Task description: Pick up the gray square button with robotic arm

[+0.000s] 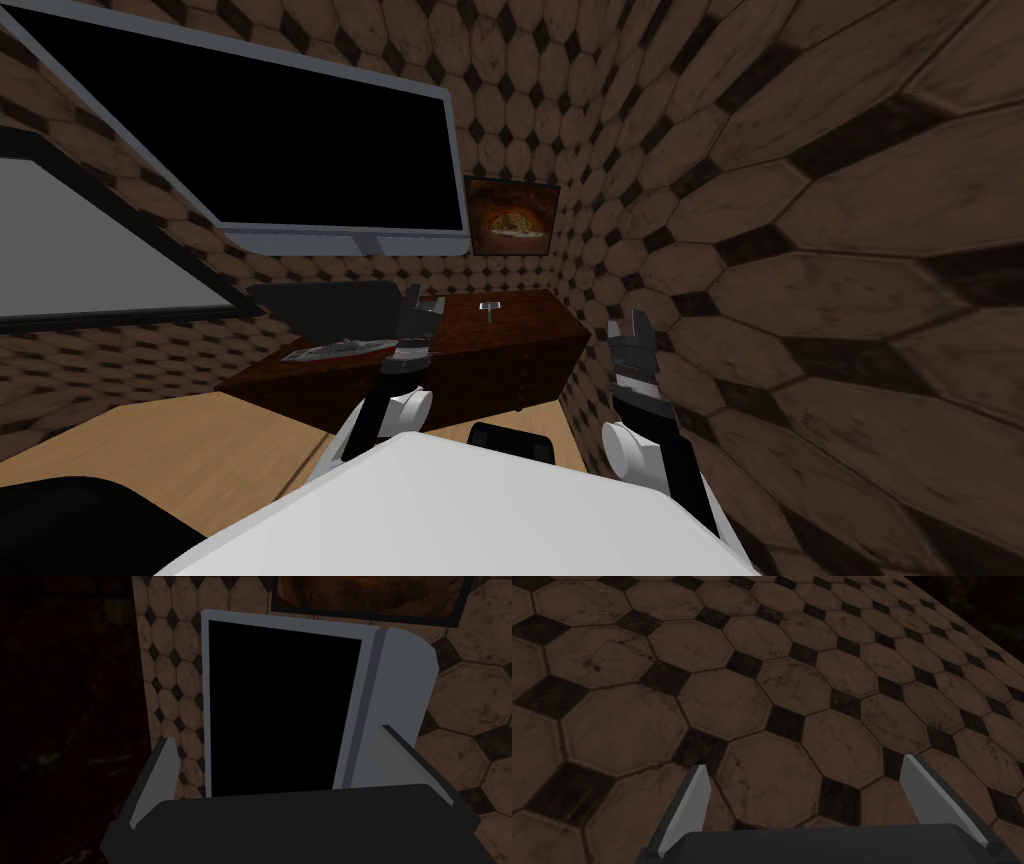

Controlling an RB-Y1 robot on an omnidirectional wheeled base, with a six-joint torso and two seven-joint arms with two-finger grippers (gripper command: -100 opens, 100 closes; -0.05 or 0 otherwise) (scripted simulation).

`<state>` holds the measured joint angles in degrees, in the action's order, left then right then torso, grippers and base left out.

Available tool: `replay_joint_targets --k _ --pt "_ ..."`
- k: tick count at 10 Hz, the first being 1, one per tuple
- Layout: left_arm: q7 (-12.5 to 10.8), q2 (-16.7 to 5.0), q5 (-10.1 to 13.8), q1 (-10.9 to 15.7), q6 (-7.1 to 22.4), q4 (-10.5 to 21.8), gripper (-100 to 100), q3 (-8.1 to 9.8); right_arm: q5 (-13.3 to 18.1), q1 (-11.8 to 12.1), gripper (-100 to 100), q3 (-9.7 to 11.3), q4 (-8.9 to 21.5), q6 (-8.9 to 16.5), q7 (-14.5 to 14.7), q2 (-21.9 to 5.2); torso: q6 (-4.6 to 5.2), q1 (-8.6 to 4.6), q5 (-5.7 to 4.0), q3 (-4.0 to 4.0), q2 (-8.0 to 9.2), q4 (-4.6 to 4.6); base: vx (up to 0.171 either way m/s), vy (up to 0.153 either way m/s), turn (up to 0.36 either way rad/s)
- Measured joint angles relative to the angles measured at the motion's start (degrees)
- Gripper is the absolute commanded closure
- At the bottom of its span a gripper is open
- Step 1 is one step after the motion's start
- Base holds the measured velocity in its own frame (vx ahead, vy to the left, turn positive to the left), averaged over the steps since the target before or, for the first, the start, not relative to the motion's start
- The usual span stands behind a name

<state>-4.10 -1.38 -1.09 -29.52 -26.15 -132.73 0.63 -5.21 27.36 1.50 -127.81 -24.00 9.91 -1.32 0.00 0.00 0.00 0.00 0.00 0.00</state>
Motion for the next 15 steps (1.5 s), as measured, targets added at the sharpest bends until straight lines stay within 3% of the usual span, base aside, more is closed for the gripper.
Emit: replay_joint_targets --k 3,15 --pt "-0.1 -3.7 1.8 -0.2 1.7 0.1 -100 0.59 0.0 0.0 0 0.0 0.0 0.0 0.0 0.0 0.01 0.06 0.01 0.06 0.1 0.02 -0.028 0.011 -0.103" --pt "0.1 -22.6 13.5 -1.4 12.9 1.6 -100 3.36 0.0 0.0 0 0.0 0.0 0.0 0.0 0.0 0.01 0.09 0.02 0.12 0.21 0.05 -0.052 0.02 -0.104"
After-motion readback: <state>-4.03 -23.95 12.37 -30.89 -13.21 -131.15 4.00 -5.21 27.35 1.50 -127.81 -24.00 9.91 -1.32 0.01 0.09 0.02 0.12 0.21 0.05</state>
